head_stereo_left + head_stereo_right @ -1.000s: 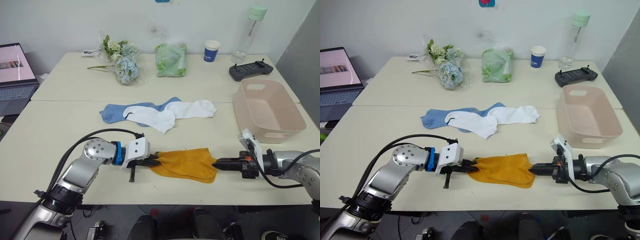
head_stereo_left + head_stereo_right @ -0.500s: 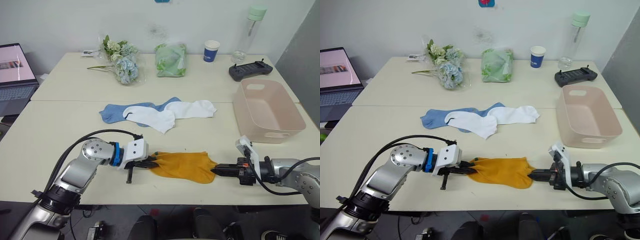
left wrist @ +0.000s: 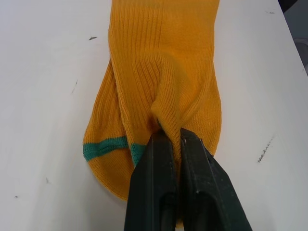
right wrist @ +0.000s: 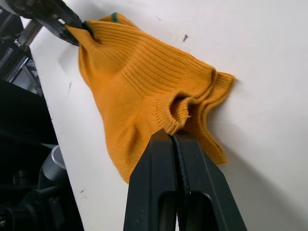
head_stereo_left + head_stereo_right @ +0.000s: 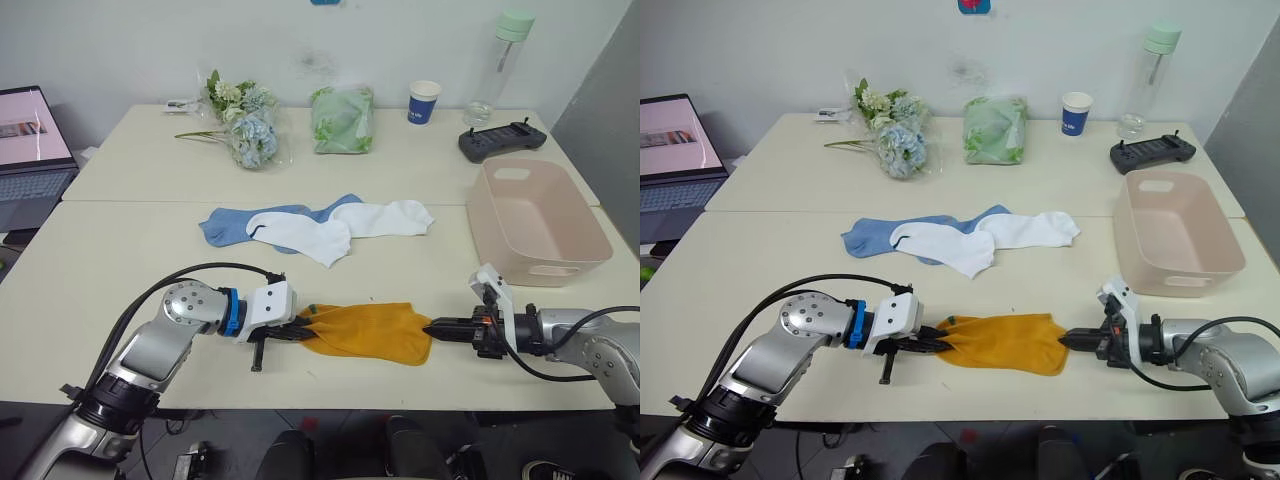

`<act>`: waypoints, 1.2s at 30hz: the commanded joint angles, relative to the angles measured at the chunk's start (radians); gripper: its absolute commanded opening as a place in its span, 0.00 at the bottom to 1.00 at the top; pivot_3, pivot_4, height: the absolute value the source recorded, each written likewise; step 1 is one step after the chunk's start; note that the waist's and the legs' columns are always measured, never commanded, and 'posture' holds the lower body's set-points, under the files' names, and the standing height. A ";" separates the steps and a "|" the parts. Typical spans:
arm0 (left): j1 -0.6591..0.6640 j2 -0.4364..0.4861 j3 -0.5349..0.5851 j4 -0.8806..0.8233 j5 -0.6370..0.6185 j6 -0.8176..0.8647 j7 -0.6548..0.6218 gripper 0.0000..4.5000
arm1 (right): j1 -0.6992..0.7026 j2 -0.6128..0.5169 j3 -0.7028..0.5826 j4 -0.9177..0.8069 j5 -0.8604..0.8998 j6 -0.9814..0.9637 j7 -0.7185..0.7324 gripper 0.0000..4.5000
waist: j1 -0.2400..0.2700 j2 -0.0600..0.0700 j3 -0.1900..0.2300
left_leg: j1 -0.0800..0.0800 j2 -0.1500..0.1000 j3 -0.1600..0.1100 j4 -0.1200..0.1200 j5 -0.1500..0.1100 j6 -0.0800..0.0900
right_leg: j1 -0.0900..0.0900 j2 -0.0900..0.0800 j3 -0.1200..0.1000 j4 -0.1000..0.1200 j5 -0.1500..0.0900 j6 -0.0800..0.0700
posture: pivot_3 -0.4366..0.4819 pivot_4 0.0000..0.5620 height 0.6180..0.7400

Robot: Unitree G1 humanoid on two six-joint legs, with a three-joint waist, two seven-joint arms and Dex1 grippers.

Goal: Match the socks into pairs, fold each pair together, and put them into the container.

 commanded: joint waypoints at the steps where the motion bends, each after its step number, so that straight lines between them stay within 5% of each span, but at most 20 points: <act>1: 0.002 0.004 0.018 -0.040 -0.021 0.006 -0.003 0.00 | -0.015 -0.005 -0.010 -0.006 0.007 -0.014 0.019 0.00 | 0.000 0.000 0.000 | 0.000 0.000 0.000 0.000 0.000 0.000 | 0.000 0.000 0.000 0.000 0.000 0.000 | 0.48 0.27 1.00; 11: 0.008 0.013 0.011 -0.051 -0.032 0.016 -0.017 0.00 | -0.002 -0.009 -0.008 -0.015 0.009 -0.007 0.027 0.00 | 0.000 0.000 0.000 | 0.000 0.000 0.000 0.000 0.000 0.000 | 0.000 0.000 0.000 0.000 0.000 0.000 | 0.48 0.27 1.00; 20: -0.002 0.072 0.057 -0.044 -0.071 0.094 -0.040 0.56 | -0.046 -0.036 -0.056 0.048 -0.015 -0.051 0.035 0.60 | -0.001 0.000 0.000 | 0.000 0.000 0.000 0.000 0.000 0.000 | 0.000 0.000 0.000 0.000 0.000 0.000 | 0.48 0.27 1.00; 22: -0.001 0.096 0.086 -0.041 -0.100 0.103 -0.057 0.57 | -0.065 -0.048 -0.075 0.055 -0.003 -0.046 0.042 0.74 | -0.001 0.000 0.000 | 0.000 0.000 0.000 0.000 0.000 0.000 | 0.000 0.001 0.000 0.001 0.000 0.000 | 0.48 0.27 1.00; 30: -0.029 0.061 0.215 -0.047 -0.238 0.192 -0.015 0.57 | -0.113 -0.032 -0.089 -0.040 0.010 -0.100 0.046 0.74 | -0.001 0.000 0.000 | 0.000 0.001 0.000 0.000 0.000 0.000 | 0.000 0.001 0.000 0.000 0.000 0.000 | 0.48 0.27 1.00; 32: -0.045 0.015 0.214 -0.065 -0.256 0.201 0.020 0.53 | -0.105 -0.019 -0.039 -0.084 -0.051 -0.184 0.049 0.65 | -0.001 0.000 0.000 | 0.000 0.001 0.000 0.000 0.000 0.000 | 0.000 0.001 0.000 0.000 0.000 0.000 | 0.48 0.27 1.00; 36: -0.019 -0.087 0.137 -0.135 -0.231 0.167 0.077 0.29 | -0.073 0.020 0.153 -0.146 -0.284 -0.463 0.051 0.36 | -0.001 0.000 0.000 | 0.000 0.000 0.000 0.000 0.000 0.000 | 0.000 0.000 0.000 0.000 0.000 0.000 | 0.48 0.27 1.00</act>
